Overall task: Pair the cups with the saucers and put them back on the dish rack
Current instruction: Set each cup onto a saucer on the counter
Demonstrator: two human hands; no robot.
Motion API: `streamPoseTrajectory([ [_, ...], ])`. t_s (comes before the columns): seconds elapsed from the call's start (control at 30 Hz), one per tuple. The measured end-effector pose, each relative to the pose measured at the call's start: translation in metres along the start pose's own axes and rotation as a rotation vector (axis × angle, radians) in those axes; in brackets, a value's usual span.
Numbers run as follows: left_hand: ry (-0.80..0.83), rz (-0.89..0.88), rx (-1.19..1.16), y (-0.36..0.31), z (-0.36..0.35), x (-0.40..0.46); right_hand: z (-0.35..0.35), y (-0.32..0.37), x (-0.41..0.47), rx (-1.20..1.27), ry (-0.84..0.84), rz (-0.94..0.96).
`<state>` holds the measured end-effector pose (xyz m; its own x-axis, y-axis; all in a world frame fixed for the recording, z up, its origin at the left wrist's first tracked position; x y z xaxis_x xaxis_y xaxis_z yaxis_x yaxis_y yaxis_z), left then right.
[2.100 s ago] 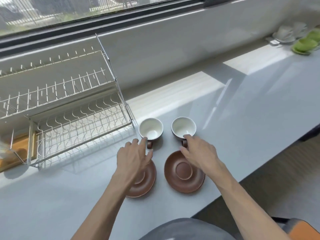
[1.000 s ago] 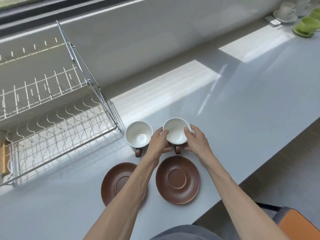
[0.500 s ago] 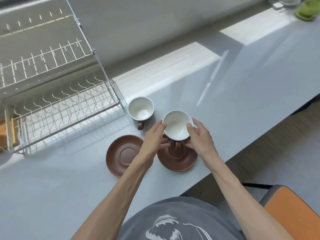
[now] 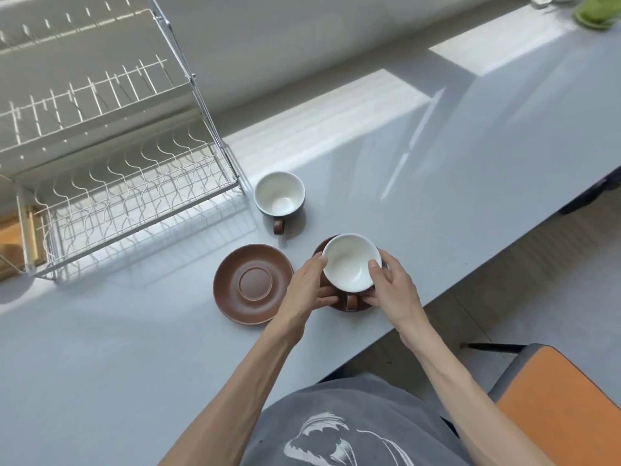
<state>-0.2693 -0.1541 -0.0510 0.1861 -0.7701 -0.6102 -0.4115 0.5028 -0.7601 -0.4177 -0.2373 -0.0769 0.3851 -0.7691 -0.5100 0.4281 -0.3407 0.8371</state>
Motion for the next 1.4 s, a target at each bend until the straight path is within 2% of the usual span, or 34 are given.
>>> streamPoseTrajectory([
  [0.23,0.002,0.042,0.001,0.006,0.001,0.000,-0.003,-0.006,-0.005,-0.003,-0.009,-0.034],
  [0.6,0.050,0.039,0.110,0.002,0.000,0.004,0.000,-0.008,0.001,-0.173,-0.013,-0.054],
  [0.7,0.047,0.027,0.240,-0.002,0.008,0.008,0.004,0.006,-0.002,-0.279,-0.004,-0.078],
  [0.77,0.051,0.037,0.397,-0.006,0.017,0.011,0.007,0.021,-0.003,-0.460,-0.004,-0.069],
  [0.83,0.064,0.038,0.546,-0.014,0.028,0.014,0.008,0.041,-0.002,-0.691,-0.066,0.002],
  [0.93,0.059,0.008,0.731,-0.031,0.046,0.017,-0.004,0.074,0.004,-0.818,-0.115,0.131],
  [1.0,-0.004,-0.061,0.929,-0.048,0.057,0.017,-0.020,0.091,0.013,-0.880,-0.099,0.208],
  [1.1,-0.274,-0.305,1.308,-0.082,0.067,0.007,-0.043,0.112,0.028,-0.937,-0.072,0.305],
  [1.17,-0.414,-0.442,1.432,-0.095,0.071,0.005,-0.061,0.122,0.038,-0.959,-0.063,0.372],
  [1.27,-0.561,-0.489,1.504,-0.101,0.084,0.014,-0.085,0.134,0.053,-0.932,-0.055,0.448],
  [1.4,-0.567,-0.407,1.413,-0.098,0.097,0.031,-0.107,0.137,0.073,-0.876,-0.014,0.453],
])
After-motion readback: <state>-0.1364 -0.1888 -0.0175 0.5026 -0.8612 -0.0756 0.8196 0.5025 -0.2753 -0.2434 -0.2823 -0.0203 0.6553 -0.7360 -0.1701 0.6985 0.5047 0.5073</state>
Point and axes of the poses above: each hand's wrist, its own x-axis towards the middle knuckle, its own z-axis out of the back of the hand, y = z × x, the point moved 7 cm from there along x, towards the middle knuckle, and after that the axes turned 8 degrees about y, right-handed, at the moved point
